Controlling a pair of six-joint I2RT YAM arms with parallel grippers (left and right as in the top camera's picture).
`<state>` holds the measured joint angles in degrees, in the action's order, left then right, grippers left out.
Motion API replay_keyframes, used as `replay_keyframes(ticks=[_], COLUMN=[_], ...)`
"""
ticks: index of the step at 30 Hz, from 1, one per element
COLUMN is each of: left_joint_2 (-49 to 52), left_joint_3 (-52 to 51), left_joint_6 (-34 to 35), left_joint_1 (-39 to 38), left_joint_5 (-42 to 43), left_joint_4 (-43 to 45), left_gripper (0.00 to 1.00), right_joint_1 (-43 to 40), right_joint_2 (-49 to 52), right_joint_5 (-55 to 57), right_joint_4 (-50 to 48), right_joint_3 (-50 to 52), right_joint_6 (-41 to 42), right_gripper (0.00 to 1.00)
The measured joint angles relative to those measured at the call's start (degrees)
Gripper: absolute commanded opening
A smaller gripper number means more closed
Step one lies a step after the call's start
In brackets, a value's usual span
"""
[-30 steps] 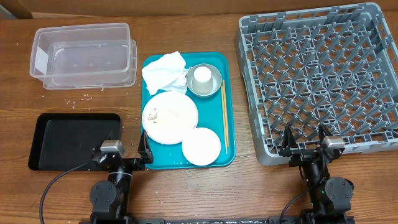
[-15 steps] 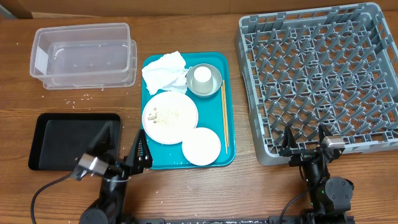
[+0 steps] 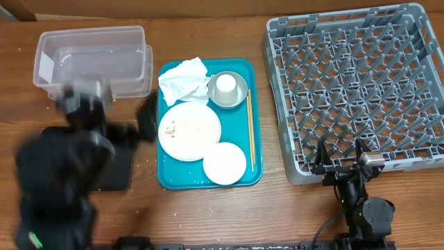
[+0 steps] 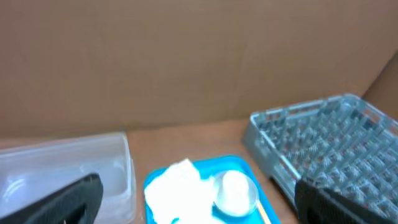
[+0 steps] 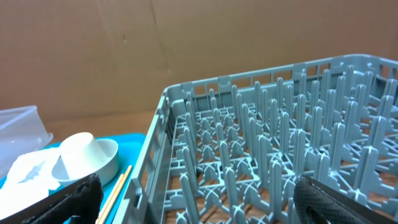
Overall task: Sort waste into correct bins and load items into the dishwasher
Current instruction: 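Reach the left gripper to the white tissue on the teal tray and grasp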
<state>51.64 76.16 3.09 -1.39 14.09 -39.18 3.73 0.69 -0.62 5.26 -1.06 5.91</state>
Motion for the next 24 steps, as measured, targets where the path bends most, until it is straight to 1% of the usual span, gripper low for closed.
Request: replay_keyframes(ticks=[2, 5, 7, 10, 13, 17, 20, 21, 22, 23, 24], left_joint_2=[12.15, 27.47, 34.14, 42.56, 49.59, 58.31, 64.52, 66.51, 68.02, 69.42, 70.75], left_joint_3=[15.34, 33.9, 41.64, 51.15, 55.36, 55.6, 55.6, 55.6, 55.6, 55.6, 55.6], left_joint_6=[-2.34, -4.15, -5.77, -7.3, -9.18, -10.32, -10.8, -10.82, -10.75, -10.91, -11.17], left_joint_1=[0.0, 0.0, -0.15, -1.77, -5.03, -8.9, -9.9, -10.16, -10.16, -10.21, -10.23], left_joint_5=[0.59, 4.02, 5.97, 3.72, -2.4, -8.98, -10.8, -11.15, -11.39, -11.56, -11.85], left_joint_4=[-11.76, -19.3, -23.3, -30.88, -36.44, -37.18, -37.16, -37.16, -37.16, -37.22, -37.42], left_gripper=[1.0, 1.0, 1.0, 1.0, 1.0, 1.0, 1.0, 0.94, 0.83, 0.78, 0.78], right_joint_1=[0.0, 0.0, 0.0, 0.0, 0.0, 0.0, 0.0, 0.0, 0.0, 0.0, 0.0], right_joint_2=[0.0, 0.0, 0.0, 0.0, 0.0, 0.0, 0.0, 0.0, 0.0, 0.0, 0.0], right_joint_5=[0.04, 0.02, 0.02, 0.0, 0.02, 0.0, 0.04, 0.02, 0.02, 0.02, 0.02], right_joint_4=[-0.09, -0.07, -0.07, -0.04, -0.11, -0.07, -0.07, -0.11, -0.09, -0.04, -0.07], right_joint_3=[0.0, 0.0, 0.0, 0.0, 0.0, 0.0, 0.0, 0.0, 0.0, 0.0, 0.0], right_joint_6=[0.0, 0.02, 0.0, 0.0, 0.02, 0.0, 0.04, 0.02, 0.0, 0.02, 0.02], right_gripper=[1.0, 1.0, 1.0, 1.0, 1.0, 1.0, 1.0, 1.0, 1.0, 1.0, 1.0])
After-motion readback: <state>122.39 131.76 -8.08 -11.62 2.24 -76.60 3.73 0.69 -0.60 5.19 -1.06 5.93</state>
